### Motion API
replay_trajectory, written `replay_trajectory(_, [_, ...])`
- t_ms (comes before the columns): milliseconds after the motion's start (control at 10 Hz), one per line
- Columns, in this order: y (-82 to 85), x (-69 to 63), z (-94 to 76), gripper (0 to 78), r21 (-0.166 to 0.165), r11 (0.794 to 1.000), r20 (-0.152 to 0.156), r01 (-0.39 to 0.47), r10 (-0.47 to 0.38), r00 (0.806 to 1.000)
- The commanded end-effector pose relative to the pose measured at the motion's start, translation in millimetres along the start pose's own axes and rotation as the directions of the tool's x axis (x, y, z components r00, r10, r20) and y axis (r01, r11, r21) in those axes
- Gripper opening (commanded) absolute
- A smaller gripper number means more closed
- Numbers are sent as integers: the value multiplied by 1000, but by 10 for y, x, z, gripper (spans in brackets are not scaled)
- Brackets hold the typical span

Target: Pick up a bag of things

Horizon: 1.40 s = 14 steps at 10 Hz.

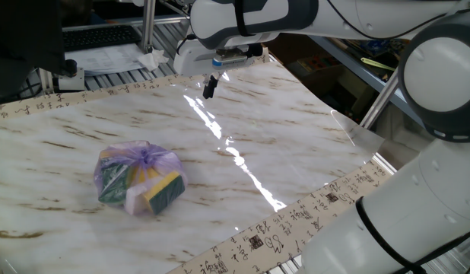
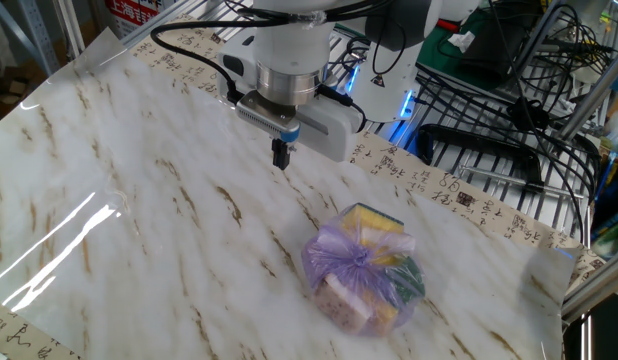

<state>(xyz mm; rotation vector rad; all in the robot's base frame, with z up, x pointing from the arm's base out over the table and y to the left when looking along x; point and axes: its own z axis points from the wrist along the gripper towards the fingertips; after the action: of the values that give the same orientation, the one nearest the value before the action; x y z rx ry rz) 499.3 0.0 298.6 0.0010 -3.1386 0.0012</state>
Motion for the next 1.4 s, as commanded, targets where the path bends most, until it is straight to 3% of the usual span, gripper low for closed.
replay_trajectory(100, [0,0,0,0,-104,994,-59,-14,8,998])
replay_trajectory(200, [0,0,0,0,-77,997,-59,-11,7,998])
replay_trajectory(1000, [13,-2,-17,0,-82,996,-60,-19,14,998])
replay_trajectory(1400, [310,26,-235,0,-75,993,-75,-86,81,994])
